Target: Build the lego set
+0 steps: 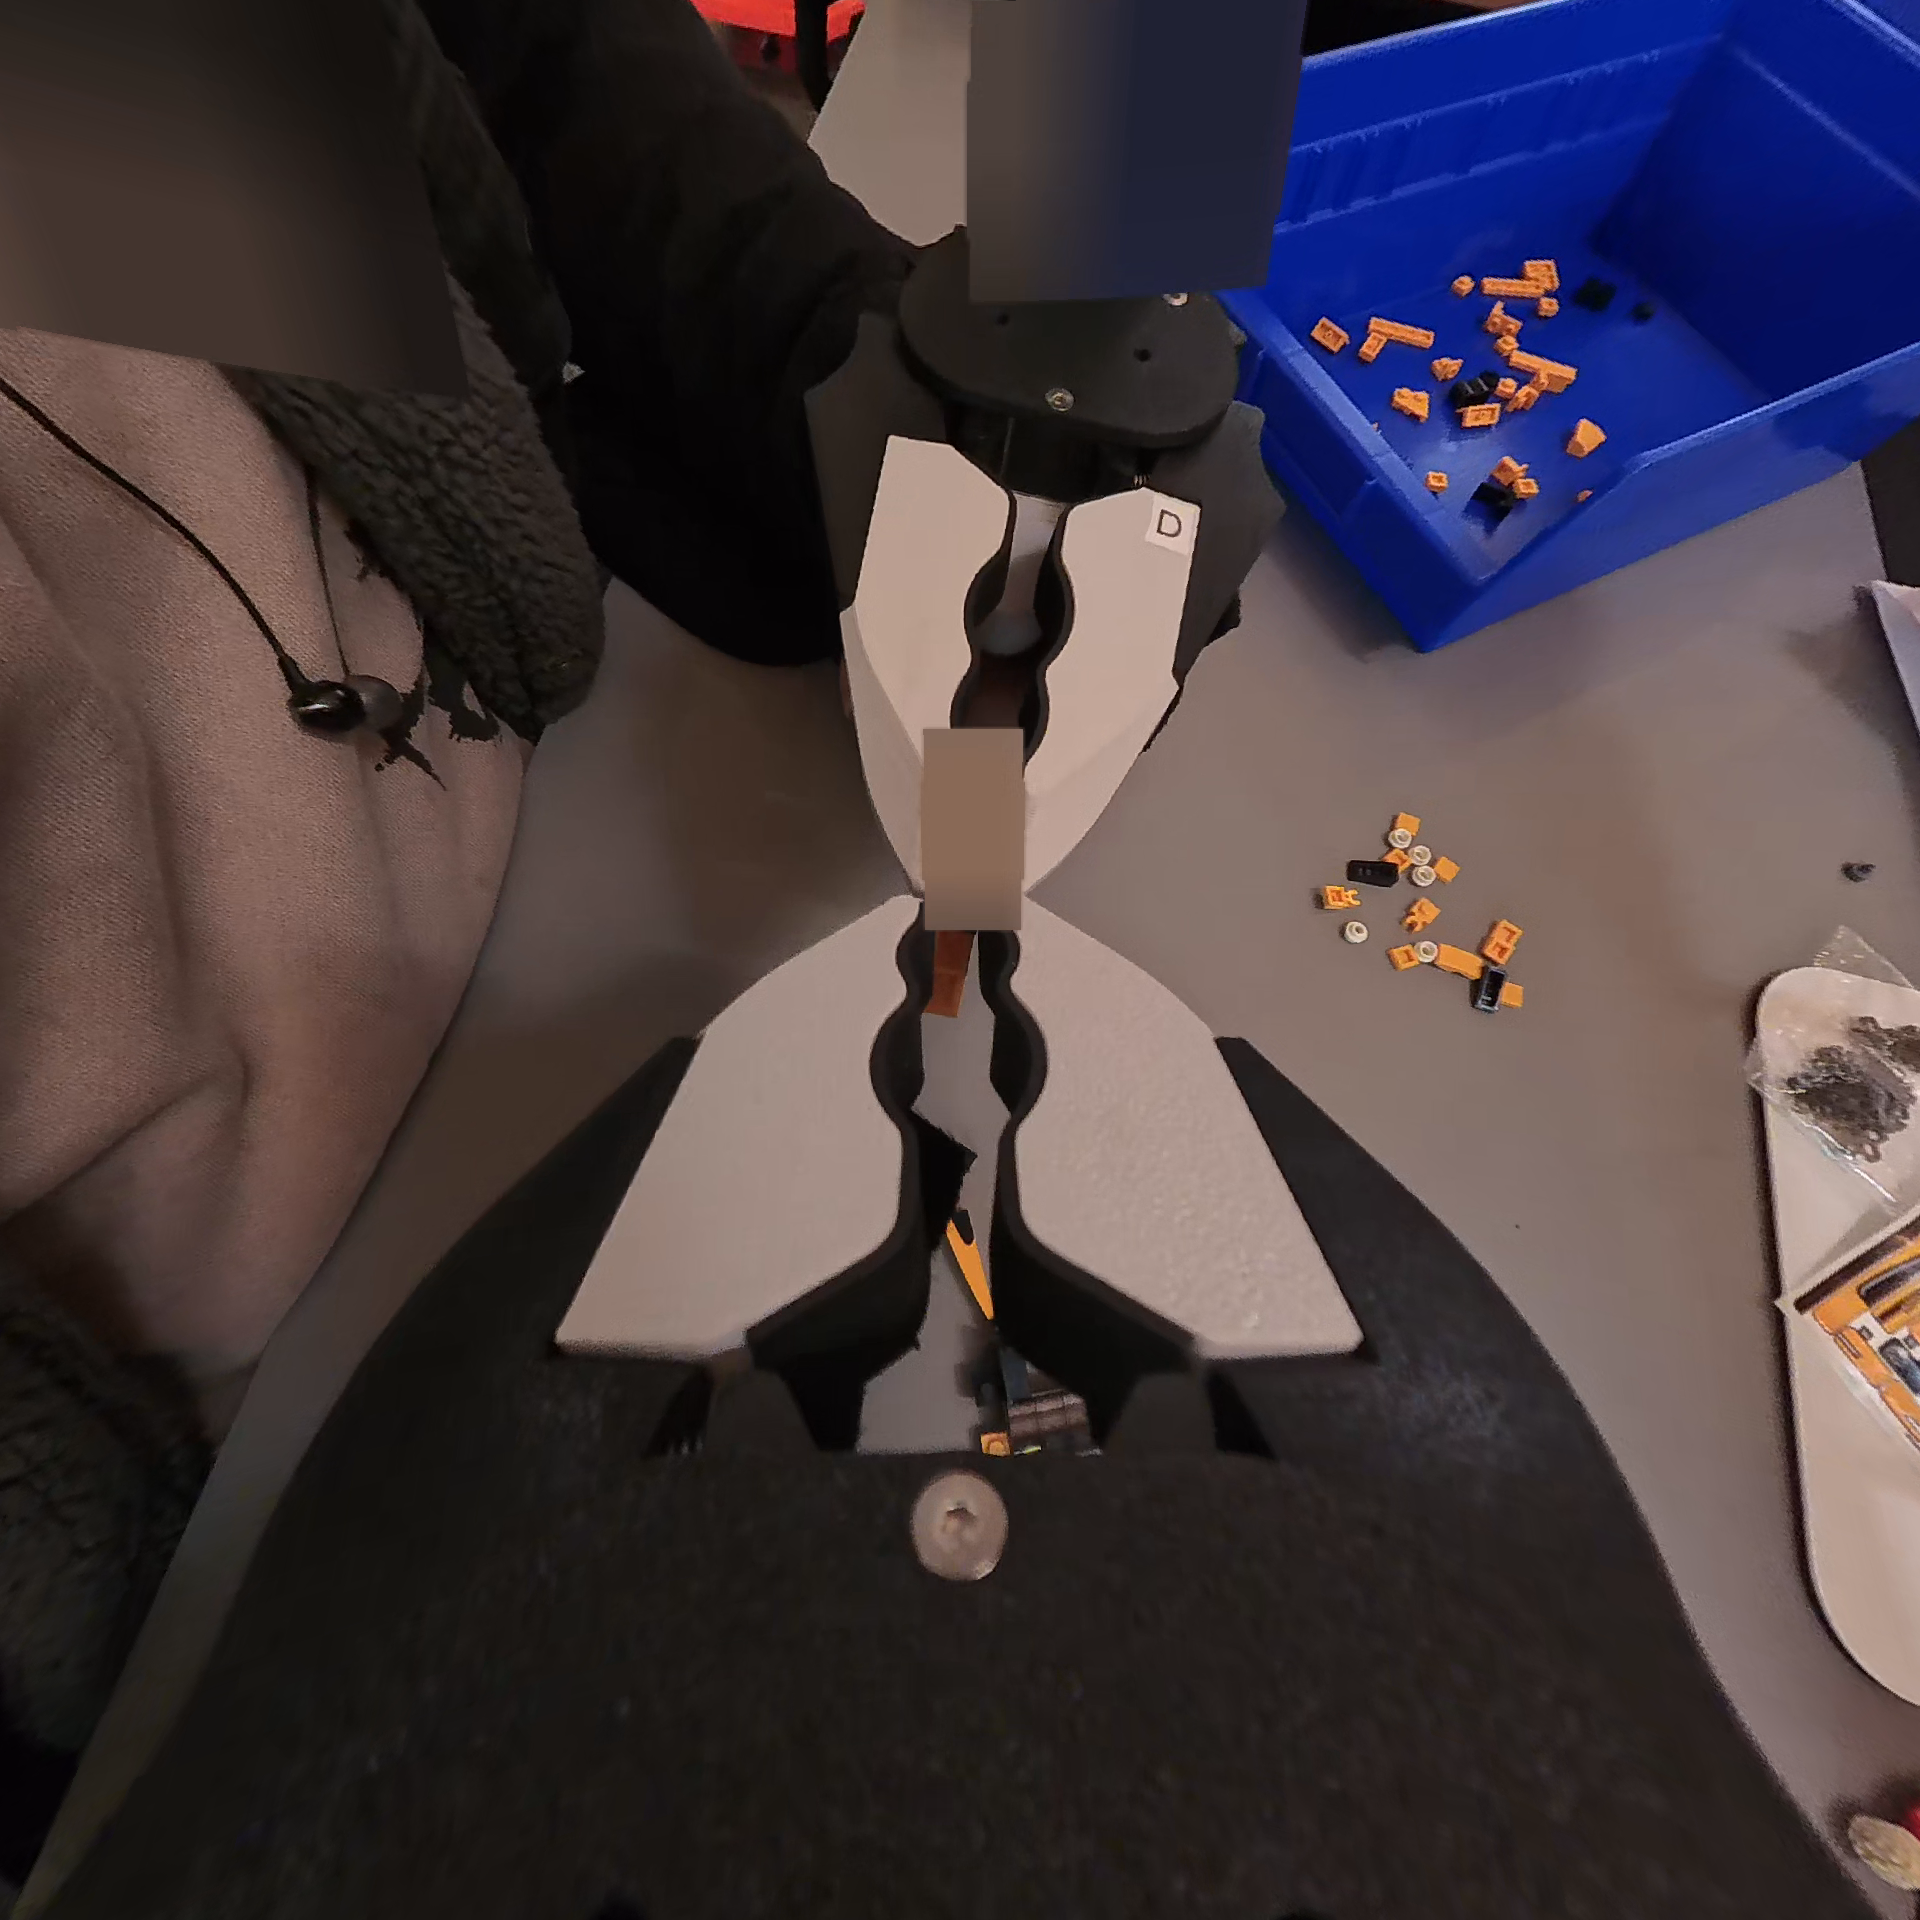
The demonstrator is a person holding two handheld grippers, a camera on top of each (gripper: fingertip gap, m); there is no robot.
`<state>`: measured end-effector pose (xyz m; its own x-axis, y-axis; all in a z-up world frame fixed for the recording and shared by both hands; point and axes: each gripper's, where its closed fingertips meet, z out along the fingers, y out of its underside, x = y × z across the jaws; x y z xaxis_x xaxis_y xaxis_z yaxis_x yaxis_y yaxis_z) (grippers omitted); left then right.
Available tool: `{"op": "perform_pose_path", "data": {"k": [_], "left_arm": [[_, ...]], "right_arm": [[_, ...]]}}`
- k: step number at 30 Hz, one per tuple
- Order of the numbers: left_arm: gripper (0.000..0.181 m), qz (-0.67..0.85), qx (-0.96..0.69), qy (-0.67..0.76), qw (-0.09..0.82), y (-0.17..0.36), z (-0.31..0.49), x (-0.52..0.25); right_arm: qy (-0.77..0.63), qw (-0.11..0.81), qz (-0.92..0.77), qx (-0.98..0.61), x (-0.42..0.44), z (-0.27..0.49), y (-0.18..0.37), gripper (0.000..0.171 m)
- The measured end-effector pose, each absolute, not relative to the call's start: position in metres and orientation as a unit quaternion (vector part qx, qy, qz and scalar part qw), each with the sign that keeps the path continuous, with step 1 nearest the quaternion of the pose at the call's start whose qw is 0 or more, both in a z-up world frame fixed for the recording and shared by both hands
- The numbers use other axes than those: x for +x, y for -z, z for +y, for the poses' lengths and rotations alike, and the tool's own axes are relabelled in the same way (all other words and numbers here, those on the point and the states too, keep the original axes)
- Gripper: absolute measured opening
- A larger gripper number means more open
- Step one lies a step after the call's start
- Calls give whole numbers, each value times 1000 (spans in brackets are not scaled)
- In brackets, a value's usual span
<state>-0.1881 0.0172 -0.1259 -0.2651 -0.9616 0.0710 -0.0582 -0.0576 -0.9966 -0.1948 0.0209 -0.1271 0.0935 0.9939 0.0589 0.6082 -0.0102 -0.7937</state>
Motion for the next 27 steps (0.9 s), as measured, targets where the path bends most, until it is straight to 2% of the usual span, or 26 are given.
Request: {"op": "perform_pose_path", "data": {"k": [16,18,27], "left_arm": [[8,561,-452,560,410,126,17,-188],[8,545,-446,580,409,120,18,-189],[8,376,-480,736,295,97,46,-200]], "right_arm": [[-281,347,-598,-665,-194,20,126,8],[-281,352,-588,-672,-192,23,123,23],[-350,435,-464,-688,-189,37,118,23]]}}
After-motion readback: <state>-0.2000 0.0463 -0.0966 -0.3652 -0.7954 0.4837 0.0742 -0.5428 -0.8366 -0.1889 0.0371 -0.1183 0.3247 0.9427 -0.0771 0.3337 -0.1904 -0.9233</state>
